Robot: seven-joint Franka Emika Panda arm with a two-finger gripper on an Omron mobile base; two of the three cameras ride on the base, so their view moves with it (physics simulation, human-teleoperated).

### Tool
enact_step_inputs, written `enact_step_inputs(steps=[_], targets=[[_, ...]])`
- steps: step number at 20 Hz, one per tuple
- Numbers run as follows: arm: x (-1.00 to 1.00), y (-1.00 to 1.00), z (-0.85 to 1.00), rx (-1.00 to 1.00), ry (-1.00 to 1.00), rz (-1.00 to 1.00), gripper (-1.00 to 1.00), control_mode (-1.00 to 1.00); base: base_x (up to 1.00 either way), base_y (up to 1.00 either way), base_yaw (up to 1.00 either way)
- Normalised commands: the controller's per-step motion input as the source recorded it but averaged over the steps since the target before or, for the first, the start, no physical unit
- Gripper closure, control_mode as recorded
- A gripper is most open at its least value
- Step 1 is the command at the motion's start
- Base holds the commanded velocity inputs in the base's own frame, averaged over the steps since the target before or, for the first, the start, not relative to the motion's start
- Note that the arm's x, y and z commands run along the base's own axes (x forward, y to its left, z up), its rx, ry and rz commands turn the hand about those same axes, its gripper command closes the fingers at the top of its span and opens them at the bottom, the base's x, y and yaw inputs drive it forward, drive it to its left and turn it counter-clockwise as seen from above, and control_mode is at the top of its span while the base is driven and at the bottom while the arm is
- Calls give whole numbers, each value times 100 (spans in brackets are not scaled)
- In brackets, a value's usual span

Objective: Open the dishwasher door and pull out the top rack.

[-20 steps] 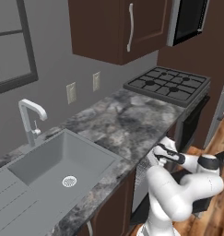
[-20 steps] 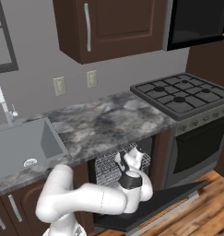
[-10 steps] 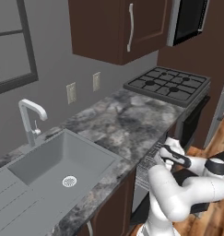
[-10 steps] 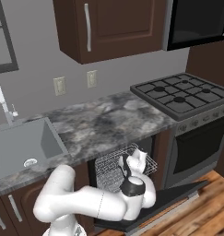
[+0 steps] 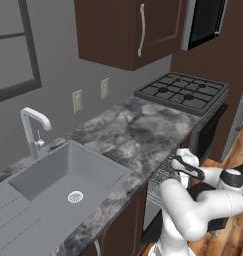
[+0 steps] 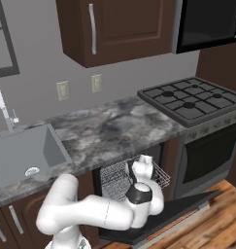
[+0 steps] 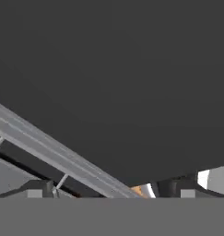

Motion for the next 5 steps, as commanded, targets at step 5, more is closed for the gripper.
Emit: enact_step_inputs(steps=[5], targets=[[0,-23,-20,-21,49,-9,-100,-100,0,0,0]])
